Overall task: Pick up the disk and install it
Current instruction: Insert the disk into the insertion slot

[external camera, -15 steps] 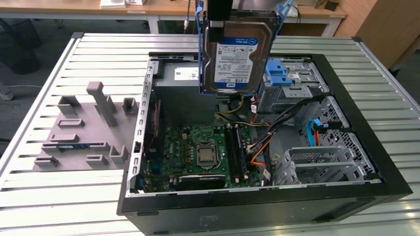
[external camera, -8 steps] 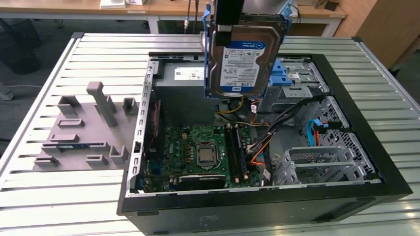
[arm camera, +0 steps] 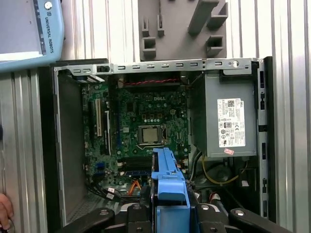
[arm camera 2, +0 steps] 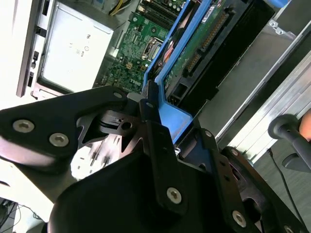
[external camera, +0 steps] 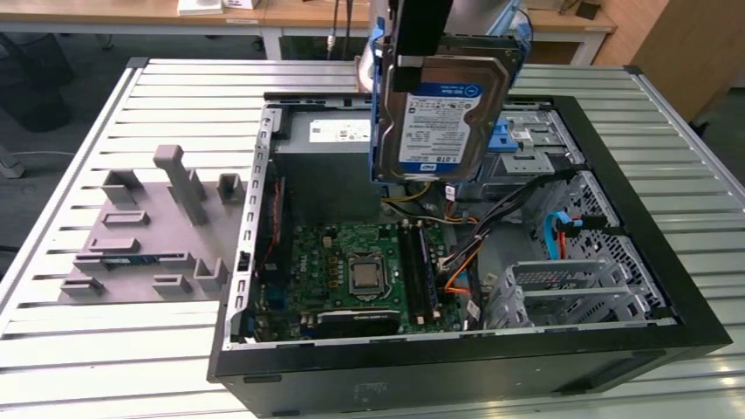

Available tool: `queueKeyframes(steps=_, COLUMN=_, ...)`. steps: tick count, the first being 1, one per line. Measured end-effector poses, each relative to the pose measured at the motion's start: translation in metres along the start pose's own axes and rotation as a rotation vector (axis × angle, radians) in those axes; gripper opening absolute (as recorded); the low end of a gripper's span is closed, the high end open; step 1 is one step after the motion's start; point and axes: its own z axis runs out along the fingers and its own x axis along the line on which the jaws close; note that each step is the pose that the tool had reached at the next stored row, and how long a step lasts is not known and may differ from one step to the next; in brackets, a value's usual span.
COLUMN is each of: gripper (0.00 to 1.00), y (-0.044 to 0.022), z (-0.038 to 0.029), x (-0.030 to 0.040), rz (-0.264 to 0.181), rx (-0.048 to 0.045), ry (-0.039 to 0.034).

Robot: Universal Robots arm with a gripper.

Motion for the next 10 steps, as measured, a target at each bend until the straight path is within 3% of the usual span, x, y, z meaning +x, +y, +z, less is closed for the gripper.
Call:
queueKeyframes(steps=7, gripper=0.36, y=-0.0003, z=0.0008, x=0.0042, rz=0.000, rx=0.0000, ry=0.0001)
queueKeyframes(steps=10, gripper=0.36, y=-0.0007, z=0.0017, x=0.0112, rz=0.000, rx=0.0000, ry=-0.0002)
